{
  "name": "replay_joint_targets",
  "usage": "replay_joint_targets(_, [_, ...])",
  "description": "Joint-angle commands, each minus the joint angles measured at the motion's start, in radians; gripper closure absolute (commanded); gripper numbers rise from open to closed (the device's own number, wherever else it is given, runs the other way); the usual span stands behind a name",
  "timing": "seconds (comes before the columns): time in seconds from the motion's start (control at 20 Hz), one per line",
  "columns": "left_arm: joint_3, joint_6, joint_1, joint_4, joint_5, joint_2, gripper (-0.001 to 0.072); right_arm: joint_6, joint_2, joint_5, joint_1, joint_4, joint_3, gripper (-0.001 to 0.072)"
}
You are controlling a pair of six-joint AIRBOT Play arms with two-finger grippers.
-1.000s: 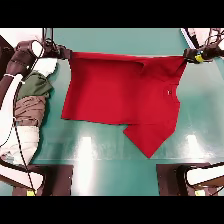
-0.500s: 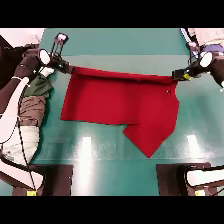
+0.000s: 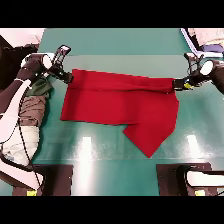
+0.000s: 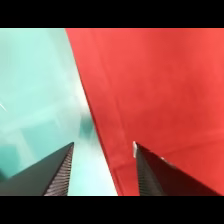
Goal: Fold the shirts.
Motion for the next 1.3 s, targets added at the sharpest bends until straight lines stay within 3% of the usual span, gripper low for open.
replay_joint_targets(0.0, [0.038,-0.095,0.035,0.011,-0.146,0.025,0.0255,0.001,0.080,0.159,-0.024,0.000,-0.006,0.0385])
replay_joint_targets(0.15, [0.021,-0.107,0.138,-0.064,-0.321,0.093,0.0255,-0.014,0.170,0.319,-0.064,0.052,-0.006,0.0386])
replay_joint_targets(0.3, [-0.139,-0.053,0.268,-0.358,-0.375,0.191,0.0254,-0.072,0.232,0.389,-0.110,0.261,-0.006,0.0387])
replay_joint_targets(0.4, [-0.277,0.000,0.317,-0.470,-0.390,0.246,0.0254,-0.094,0.256,0.406,-0.118,0.342,-0.006,0.0386])
replay_joint_targets(0.65, [-0.574,0.034,0.331,-0.474,-0.299,0.299,0.0254,-0.094,0.271,0.483,-0.082,0.340,-0.007,0.0387])
replay_joint_targets(1.05, [-0.666,0.035,0.331,-0.505,-0.228,0.298,0.0256,-0.088,0.271,0.500,-0.021,0.341,-0.006,0.0386])
replay_joint_targets(1.15, [-0.666,0.035,0.331,-0.506,-0.254,0.298,0.0420,-0.087,0.271,0.503,-0.021,0.340,-0.006,0.0387])
replay_joint_targets(1.25, [-0.666,0.047,0.329,-0.511,-0.287,0.298,0.0465,-0.070,0.271,0.522,-0.037,0.338,-0.008,0.0387])
